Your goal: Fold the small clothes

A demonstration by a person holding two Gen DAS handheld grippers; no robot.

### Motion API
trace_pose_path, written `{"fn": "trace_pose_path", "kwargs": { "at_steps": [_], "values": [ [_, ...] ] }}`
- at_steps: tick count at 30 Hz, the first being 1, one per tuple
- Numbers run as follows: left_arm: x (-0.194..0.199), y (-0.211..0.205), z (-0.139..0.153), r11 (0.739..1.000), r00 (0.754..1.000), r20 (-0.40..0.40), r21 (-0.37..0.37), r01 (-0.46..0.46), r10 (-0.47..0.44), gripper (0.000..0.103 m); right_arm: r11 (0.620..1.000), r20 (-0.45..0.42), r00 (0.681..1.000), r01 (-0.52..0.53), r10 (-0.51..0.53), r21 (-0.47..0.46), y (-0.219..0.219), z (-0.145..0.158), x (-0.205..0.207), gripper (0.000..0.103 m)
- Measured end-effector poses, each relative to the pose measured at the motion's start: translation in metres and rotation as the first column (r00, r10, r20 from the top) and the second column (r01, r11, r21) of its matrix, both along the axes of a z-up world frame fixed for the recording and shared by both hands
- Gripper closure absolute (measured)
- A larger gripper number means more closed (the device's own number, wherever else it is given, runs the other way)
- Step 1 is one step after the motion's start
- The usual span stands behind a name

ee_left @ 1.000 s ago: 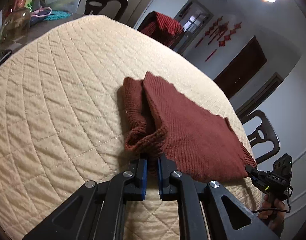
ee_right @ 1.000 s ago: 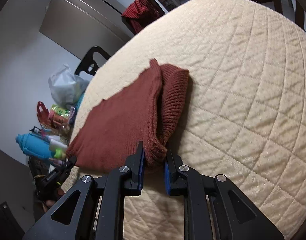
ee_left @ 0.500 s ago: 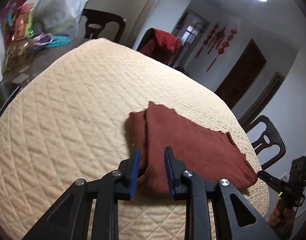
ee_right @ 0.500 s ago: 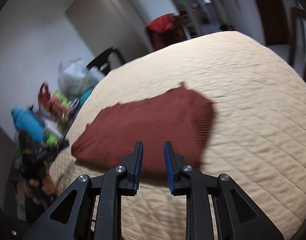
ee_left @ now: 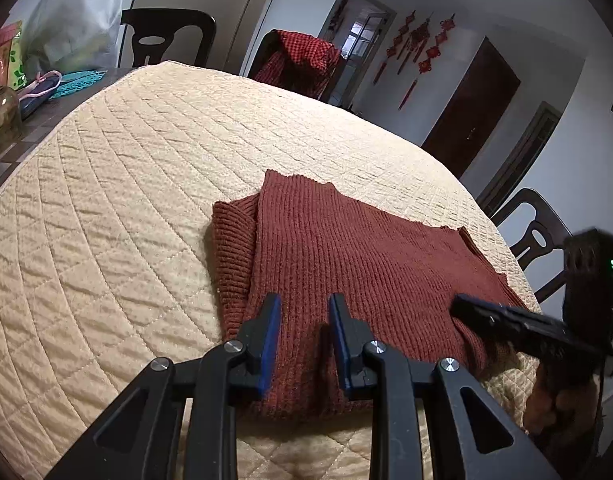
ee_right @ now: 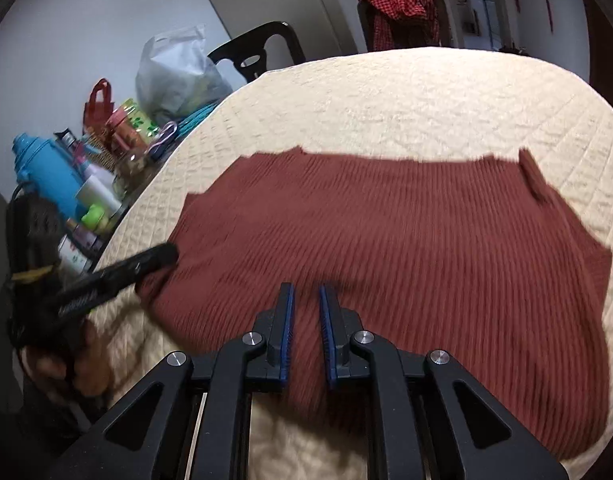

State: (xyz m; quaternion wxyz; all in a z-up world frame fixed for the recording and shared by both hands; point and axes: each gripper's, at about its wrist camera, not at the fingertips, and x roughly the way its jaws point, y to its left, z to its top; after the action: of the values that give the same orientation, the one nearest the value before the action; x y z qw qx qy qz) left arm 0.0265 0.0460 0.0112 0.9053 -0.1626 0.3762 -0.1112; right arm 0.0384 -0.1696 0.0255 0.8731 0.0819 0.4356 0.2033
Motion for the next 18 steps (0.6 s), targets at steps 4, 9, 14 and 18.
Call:
{"fn": "trace_pose_path", "kwargs": {
  "at_steps": [4,9,14,18],
  "values": [
    [0.006,0.006,0.006,1.0,1.0,0.01,0.011,-0.009,0.009,0.075,1.0,-0.012,1.0,0.022,-0.022,-0.002,0.002,-0.004,0.022,0.09],
    [0.026,0.024,0.0,0.995,0.995,-0.025,0.011,-0.098,0.099,0.056,0.999,-0.03,0.999,0.045,-0.045,0.005,0.0,-0.007,0.042,0.092],
    [0.04,0.026,-0.011,0.995,0.994,-0.067,-0.037,-0.09,0.087,0.053,0.998,-0.044,0.998,0.053,-0.052,0.03,-0.006,-0.008,0.041,0.092],
    [0.041,0.024,-0.012,0.996,0.995,-0.065,-0.037,-0.081,0.079,0.051,1.0,-0.002,1.0,0.011,-0.011,0.029,-0.004,0.004,0.015,0.092]
  ]
}}
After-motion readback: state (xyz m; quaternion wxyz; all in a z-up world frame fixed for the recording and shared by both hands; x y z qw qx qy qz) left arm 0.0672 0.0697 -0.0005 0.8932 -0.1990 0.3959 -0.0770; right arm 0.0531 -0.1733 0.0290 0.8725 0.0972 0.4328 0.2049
